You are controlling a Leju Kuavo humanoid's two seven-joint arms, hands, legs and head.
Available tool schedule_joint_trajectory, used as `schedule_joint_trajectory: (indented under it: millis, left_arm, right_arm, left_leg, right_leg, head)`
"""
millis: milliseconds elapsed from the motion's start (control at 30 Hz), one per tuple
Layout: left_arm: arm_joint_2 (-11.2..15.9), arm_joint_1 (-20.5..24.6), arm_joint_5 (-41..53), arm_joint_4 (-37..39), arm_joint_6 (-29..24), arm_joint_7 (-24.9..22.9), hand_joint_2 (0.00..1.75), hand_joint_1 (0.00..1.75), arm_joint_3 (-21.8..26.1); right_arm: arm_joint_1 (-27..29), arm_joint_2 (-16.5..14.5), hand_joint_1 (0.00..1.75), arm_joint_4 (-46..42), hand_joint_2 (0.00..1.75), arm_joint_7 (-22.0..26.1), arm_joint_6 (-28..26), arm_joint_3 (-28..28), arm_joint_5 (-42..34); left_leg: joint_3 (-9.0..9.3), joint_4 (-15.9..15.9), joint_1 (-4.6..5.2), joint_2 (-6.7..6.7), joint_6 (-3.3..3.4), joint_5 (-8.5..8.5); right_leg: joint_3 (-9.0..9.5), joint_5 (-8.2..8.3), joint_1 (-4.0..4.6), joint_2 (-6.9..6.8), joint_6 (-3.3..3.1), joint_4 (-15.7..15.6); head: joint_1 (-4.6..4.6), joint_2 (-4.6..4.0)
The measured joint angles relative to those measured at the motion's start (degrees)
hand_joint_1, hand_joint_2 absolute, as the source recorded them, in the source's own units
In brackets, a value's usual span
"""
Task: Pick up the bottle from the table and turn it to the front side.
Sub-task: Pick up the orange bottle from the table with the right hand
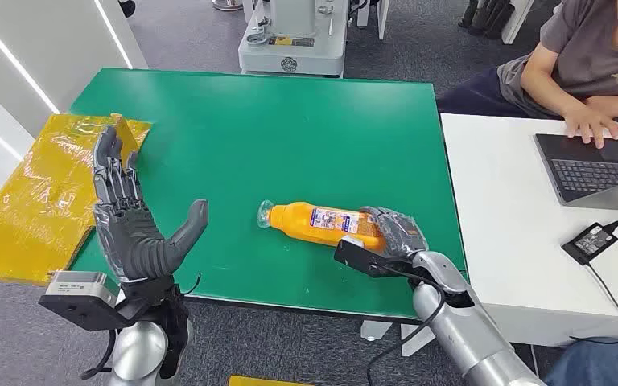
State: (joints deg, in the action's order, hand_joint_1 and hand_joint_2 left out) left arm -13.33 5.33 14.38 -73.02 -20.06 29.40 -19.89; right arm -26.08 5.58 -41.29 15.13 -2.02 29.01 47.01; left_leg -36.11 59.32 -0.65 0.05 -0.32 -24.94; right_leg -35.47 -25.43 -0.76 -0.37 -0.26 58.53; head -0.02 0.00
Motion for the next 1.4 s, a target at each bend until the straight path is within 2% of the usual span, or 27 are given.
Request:
schedule_joint_trajectory:
  millis: [67, 100, 200, 233, 500, 600, 833, 1000, 1233, 1400]
  left_arm:
    - [0.0, -0.02, 0.0, -0.01, -0.01, 0.0, 1.75, 0.0, 0.0]
    - [0.0, -0.13, 0.0, -0.13, -0.06, 0.17, 1.75, 0.0, 0.01]
    - [-0.01, -0.44, -0.16, -0.51, -0.36, 1.05, 1.75, 0.0, 0.07]
    - [-0.01, -0.43, -0.25, -0.53, -0.44, 1.27, 1.75, 0.0, 0.08]
    - [-0.41, -0.11, -0.57, -0.53, -0.85, 2.01, 1.75, 0.0, 0.11]
    - [-0.46, 0.27, -1.89, -0.53, 0.61, 2.02, 1.75, 0.0, 0.11]
    - [-0.46, 2.82, -6.05, -0.53, 7.11, 1.39, 1.75, 0.0, -0.27]
    - [-0.46, 5.58, -10.57, 0.17, 16.14, -2.06, 1.75, 0.0, -1.8]
    - [-0.46, 9.49, -14.65, 3.34, 24.29, -4.48, 1.75, 0.0, -4.7]
    - [-0.49, 12.48, -15.4, 6.02, 25.8, -5.1, 1.75, 0.0, -6.83]
  right_arm:
    - [0.02, -0.02, 1.75, -0.08, 1.75, 0.08, -0.17, -0.02, -0.08]
    - [0.43, -0.73, 1.75, -1.52, 1.75, 1.25, -2.52, -0.76, -1.11]
    - [3.02, -4.21, 1.75, -9.29, 1.75, 6.93, -14.71, -4.73, -6.42]
    - [3.79, -4.89, 1.75, -11.13, 1.75, 8.08, -17.2, -5.58, -7.67]
    - [8.68, -8.24, 1.75, -20.56, 1.75, 14.3, -27.56, -8.18, -15.1]
    - [9.9, -9.14, 1.75, -22.47, 1.75, 15.99, -30.52, -8.4, -17.18]
    - [10.47, -9.94, 1.75, -23.39, 1.75, 18.42, -31.13, -8.1, -19.64]
    - [10.08, -9.99, 1.75, -22.7, 1.75, 18.6, -28.14, -6.34, -19.87]
    - [8.38, -10.3, 1.75, -20.56, 1.75, 18.68, -25.31, -3.54, -19.03]
    - [6.94, -11.18, 1.75, -19.39, 1.75, 18.72, -24.55, -2.61, -18.78]
  left_leg:
    - [0.0, 0.0, 0.0, 0.0, 0.0, 0.0]
    - [0.0, 0.0, 0.0, 0.0, 0.0, 0.0]
    - [0.01, -0.01, 0.0, 0.0, 0.0, 0.0]
    - [0.01, -0.01, 0.0, 0.01, 0.0, 0.0]
    - [0.01, -0.01, 0.0, 0.01, 0.0, -0.01]
    - [0.02, -0.01, 0.0, 0.01, 0.0, -0.01]
    - [0.03, -0.01, 0.0, 0.0, 0.01, 0.02]
    - [0.02, 0.0, 0.0, 0.0, 0.01, 0.02]
    - [0.02, 0.0, 0.0, 0.0, 0.01, 0.02]
    - [0.02, 0.0, 0.0, 0.0, 0.01, 0.03]
  right_leg:
    - [0.0, 0.0, 0.0, 0.0, 0.0, 0.0]
    - [0.0, 0.0, 0.0, 0.0, 0.0, 0.0]
    - [-0.01, -0.01, 0.0, 0.0, 0.01, 0.0]
    - [-0.01, -0.02, 0.0, 0.0, 0.01, 0.0]
    - [-0.01, -0.02, 0.0, 0.01, 0.02, -0.01]
    - [-0.01, -0.02, 0.0, 0.01, 0.02, -0.01]
    - [0.0, -0.01, 0.0, -0.01, 0.01, 0.0]
    - [0.0, -0.01, 0.0, 0.0, 0.01, 0.01]
    - [0.0, -0.01, 0.0, 0.0, 0.01, 0.01]
    - [0.0, -0.01, 0.0, 0.0, 0.01, 0.02]
  head:
    - [0.0, 0.0]
    - [0.01, 0.0]
    - [0.02, 0.0]
    - [0.02, 0.0]
    - [0.02, 0.0]
    - [0.02, 0.0]
    - [0.02, 0.0]
    - [0.01, 0.0]
    - [0.01, 0.0]
    - [0.02, 0.0]
